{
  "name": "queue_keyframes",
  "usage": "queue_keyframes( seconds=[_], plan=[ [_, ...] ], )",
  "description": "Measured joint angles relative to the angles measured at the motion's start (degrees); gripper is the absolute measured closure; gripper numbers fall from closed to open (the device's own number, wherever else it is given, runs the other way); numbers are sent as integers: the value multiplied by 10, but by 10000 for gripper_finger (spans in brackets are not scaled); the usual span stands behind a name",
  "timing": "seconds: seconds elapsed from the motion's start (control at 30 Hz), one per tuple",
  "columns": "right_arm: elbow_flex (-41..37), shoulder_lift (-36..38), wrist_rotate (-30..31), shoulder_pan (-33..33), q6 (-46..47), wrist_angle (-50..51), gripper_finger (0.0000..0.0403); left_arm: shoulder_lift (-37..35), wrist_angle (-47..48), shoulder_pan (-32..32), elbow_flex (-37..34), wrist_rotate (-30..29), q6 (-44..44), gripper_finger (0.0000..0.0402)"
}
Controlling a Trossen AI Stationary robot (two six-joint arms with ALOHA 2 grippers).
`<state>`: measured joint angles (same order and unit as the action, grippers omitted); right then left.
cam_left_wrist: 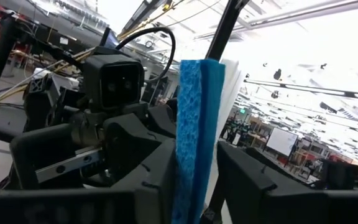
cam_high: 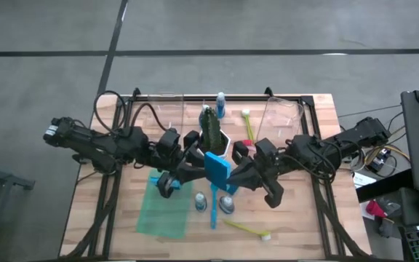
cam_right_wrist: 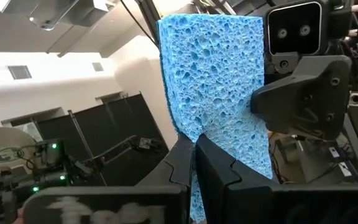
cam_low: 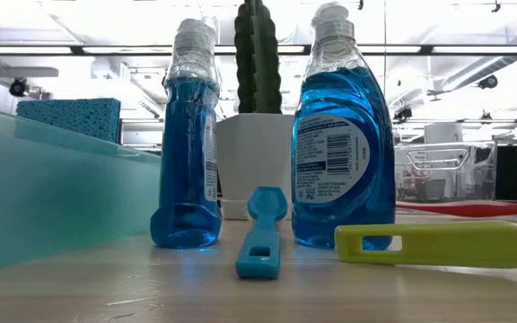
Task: Pick & Place Kitchen Sink Supplies
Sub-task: Put the blue sponge wipe into the green bin
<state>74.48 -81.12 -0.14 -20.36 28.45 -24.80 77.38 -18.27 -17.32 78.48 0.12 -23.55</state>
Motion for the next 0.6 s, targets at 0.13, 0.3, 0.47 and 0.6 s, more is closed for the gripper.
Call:
queue_keyframes(
  seconds=[0.13, 0.3, 0.47, 0.6],
  plan=[
    [0, 0, -1, 3, 0, 0, 392, 0, 3, 1, 0, 0, -1, 334],
    [0, 0, 0, 5, 1, -1, 392, -1, 3, 0, 0, 2, -2, 363],
    [0, 1, 2, 5, 5, -7, 383, -7, 5, 0, 0, 2, -5, 372],
    [0, 1, 4, 6, 11, -8, 351, -16, 8, 0, 0, 2, -6, 373]
  ],
)
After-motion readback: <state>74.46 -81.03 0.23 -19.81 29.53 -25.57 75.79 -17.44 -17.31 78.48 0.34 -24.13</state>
